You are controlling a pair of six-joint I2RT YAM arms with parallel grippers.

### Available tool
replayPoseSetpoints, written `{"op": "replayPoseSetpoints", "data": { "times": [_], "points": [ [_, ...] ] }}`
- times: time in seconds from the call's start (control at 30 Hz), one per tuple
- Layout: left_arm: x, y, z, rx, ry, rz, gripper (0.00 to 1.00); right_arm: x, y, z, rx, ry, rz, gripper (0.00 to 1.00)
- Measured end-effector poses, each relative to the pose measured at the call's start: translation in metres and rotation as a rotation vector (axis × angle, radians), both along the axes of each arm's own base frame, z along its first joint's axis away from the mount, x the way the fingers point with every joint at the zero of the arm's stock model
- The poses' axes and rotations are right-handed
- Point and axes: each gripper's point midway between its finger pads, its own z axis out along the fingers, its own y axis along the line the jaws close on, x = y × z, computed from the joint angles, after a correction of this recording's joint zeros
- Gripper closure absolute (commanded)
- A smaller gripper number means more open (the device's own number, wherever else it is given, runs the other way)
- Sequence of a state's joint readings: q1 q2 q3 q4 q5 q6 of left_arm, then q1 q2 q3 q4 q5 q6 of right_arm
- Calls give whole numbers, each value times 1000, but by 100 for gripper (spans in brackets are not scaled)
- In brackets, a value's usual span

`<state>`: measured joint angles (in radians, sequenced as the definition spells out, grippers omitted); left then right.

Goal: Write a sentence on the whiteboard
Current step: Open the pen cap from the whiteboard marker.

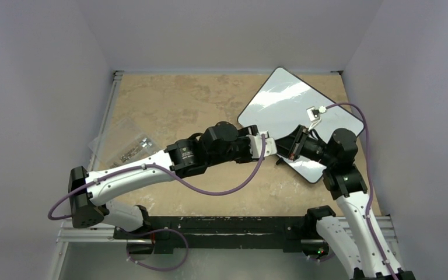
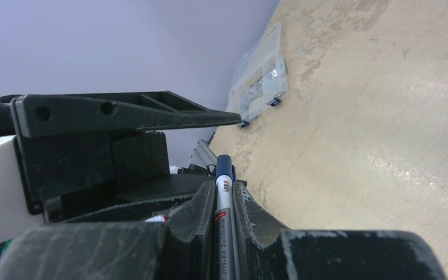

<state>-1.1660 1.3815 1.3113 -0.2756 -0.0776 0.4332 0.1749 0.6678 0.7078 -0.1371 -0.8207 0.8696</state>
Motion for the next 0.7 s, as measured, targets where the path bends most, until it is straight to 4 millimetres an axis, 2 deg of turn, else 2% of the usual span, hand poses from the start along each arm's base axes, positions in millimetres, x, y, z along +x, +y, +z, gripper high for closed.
{"op": "replayPoseSetpoints", "data": {
  "times": [0.17, 0.23, 0.5, 0.7],
  "points": [
    [4, 6, -6, 10, 34, 30, 59, -2, -1, 3, 1, -10, -3, 100],
    [5, 8, -8, 17, 45, 37, 63, -2, -1, 5, 1, -12, -2, 100],
    [0, 7, -12, 16, 81, 3, 100, -1, -2, 13, 2, -40, -18, 100],
    [-4, 5, -13, 18, 88, -26, 100, -1, -2, 14, 3, -43, -18, 100]
  ]
}}
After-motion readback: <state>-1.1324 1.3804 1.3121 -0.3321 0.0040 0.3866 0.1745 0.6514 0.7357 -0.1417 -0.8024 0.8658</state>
